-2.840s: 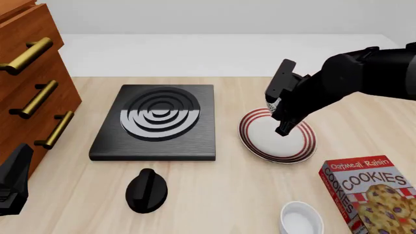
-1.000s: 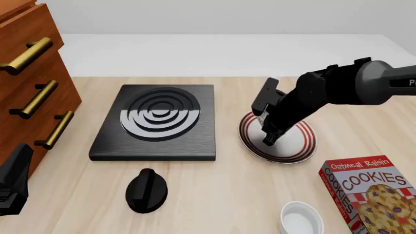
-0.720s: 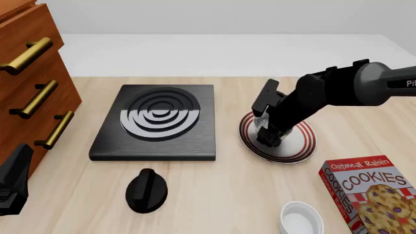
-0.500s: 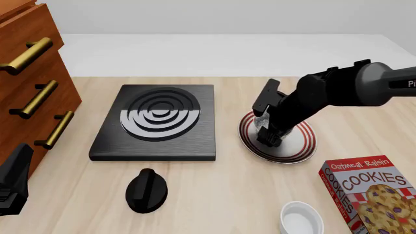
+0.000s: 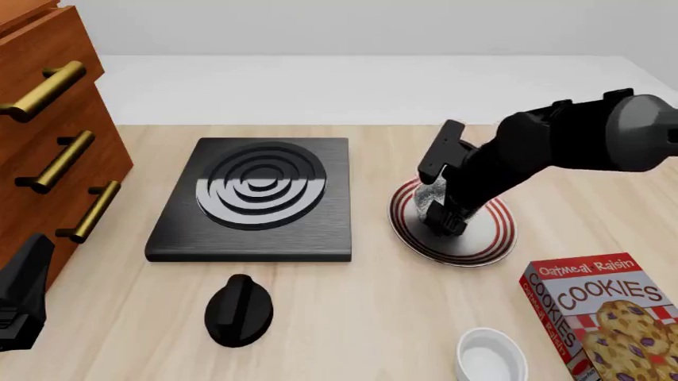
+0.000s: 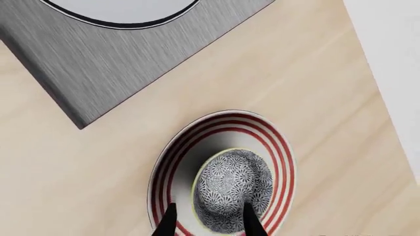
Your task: Pick the akita bowl on the ramekin and place it on the plate.
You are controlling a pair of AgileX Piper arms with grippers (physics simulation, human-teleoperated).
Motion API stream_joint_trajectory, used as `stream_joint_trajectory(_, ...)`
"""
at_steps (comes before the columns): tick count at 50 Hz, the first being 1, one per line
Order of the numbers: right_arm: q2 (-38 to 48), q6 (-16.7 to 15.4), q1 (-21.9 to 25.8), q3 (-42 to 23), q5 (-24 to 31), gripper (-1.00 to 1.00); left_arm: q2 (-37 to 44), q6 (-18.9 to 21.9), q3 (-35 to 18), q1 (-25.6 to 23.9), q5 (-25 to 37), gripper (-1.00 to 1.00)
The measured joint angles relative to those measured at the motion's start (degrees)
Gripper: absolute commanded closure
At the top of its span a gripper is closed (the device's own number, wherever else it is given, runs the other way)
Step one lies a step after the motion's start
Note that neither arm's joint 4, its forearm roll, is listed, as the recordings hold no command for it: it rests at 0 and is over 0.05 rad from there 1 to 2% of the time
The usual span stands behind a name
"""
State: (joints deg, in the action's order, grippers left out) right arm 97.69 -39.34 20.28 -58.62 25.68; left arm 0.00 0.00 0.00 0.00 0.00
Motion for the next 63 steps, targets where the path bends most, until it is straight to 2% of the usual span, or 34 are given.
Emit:
stream_joint_trajectory(37,-11.91,0.35,-1.43,3.12,3.83,-1.0,0.0,0.0,0.0,0.0,0.0,-1.0)
stream_joint_trajectory(51,-18.46,5.28,-1.87,5.52,4.1,-1.0,0.0,0.0,0.0,0.0,0.0,-1.0)
stream_joint_trajectory(63,-24.01,9.06,-2.64,10.24,2.34,-1.0,0.0,0.0,0.0,0.0,0.0,-1.0)
